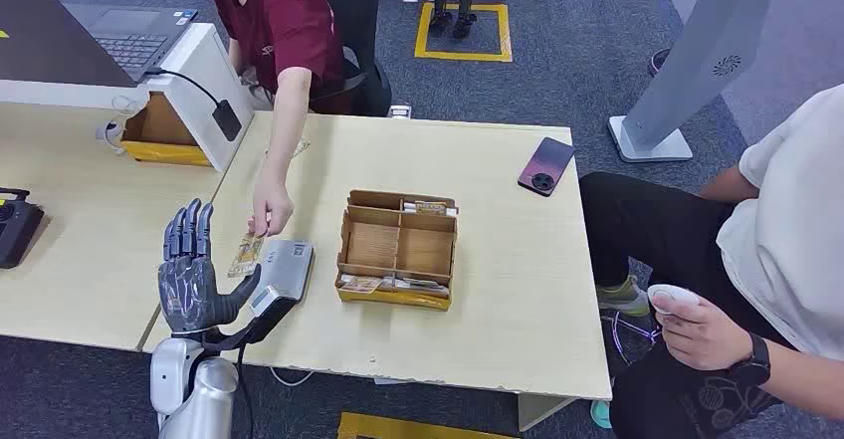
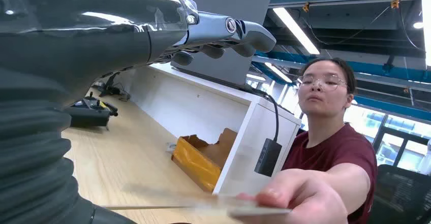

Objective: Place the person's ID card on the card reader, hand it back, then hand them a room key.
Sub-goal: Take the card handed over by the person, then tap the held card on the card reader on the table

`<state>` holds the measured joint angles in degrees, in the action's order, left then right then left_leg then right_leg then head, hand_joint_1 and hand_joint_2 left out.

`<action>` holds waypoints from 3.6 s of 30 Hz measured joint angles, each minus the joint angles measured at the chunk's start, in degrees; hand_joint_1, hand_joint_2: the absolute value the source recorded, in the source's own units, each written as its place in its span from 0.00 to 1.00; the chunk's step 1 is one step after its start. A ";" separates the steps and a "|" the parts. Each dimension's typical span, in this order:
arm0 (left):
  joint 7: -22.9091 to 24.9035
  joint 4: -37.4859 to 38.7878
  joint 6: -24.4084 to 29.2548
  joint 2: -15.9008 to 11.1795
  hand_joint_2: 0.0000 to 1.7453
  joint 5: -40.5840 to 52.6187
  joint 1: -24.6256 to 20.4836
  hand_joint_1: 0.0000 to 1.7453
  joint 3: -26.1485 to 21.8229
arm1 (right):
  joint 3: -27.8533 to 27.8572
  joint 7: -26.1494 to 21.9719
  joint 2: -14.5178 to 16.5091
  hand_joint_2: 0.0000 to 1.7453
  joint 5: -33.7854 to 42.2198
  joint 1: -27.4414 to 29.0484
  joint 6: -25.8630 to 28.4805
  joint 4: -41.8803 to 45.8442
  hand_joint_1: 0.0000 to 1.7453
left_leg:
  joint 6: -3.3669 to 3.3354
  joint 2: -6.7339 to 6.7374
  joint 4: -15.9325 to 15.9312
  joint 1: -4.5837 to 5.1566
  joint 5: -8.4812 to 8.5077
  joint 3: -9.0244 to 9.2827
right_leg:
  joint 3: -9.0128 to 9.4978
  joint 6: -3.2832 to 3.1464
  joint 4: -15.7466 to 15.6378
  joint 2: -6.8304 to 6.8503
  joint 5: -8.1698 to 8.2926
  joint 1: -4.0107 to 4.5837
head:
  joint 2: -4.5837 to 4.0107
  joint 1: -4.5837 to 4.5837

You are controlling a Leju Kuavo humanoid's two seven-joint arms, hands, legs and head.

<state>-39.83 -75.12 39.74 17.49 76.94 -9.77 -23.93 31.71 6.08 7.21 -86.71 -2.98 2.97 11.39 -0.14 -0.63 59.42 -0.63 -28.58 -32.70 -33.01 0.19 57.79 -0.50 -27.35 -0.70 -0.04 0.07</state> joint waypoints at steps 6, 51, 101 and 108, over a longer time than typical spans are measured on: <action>0.01 0.00 0.00 0.00 1.00 0.00 0.00 0.00 0.00 | 0.00 0.00 0.00 1.00 0.00 0.00 0.02 0.00 0.00 | 0.00 0.00 0.00 0.00 0.00 0.00 | 0.00 0.00 0.00 0.00 0.00 0.00 | 0.00 0.00; 1.08 9.01 0.00 -2.58 1.00 -18.90 0.01 1.00 7.54 | 0.25 -0.07 0.26 1.00 0.00 -0.03 0.31 0.00 0.00 | 0.00 0.01 0.00 0.00 0.00 0.00 | -0.04 0.00 0.00 -0.01 0.00 0.00 | 0.00 0.00; 23.21 18.98 -18.06 -8.30 1.00 -61.33 -8.25 1.00 24.10 | 1.72 5.09 4.09 1.00 0.00 0.24 3.47 0.01 0.00 | 0.01 0.06 -0.01 -0.08 0.01 -0.04 | -0.10 -0.02 0.03 -0.07 0.00 0.05 | 0.00 0.02; 21.71 18.97 -17.92 -10.11 1.00 -61.68 -7.69 1.00 20.50 | -0.03 5.15 5.16 1.00 0.00 0.23 3.45 0.02 0.00 | 0.04 -0.01 -0.03 -0.10 0.03 -0.08 | -0.11 -0.07 0.03 0.00 -0.04 0.13 | 0.00 0.15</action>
<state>-18.12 -56.15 21.81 7.38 15.26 -17.45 -3.43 31.68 11.22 12.37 -86.71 -2.75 6.43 11.41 -0.10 -0.64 59.39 -0.72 -28.56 -32.78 -33.11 0.13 57.83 -0.50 -27.38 -0.56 -0.04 0.21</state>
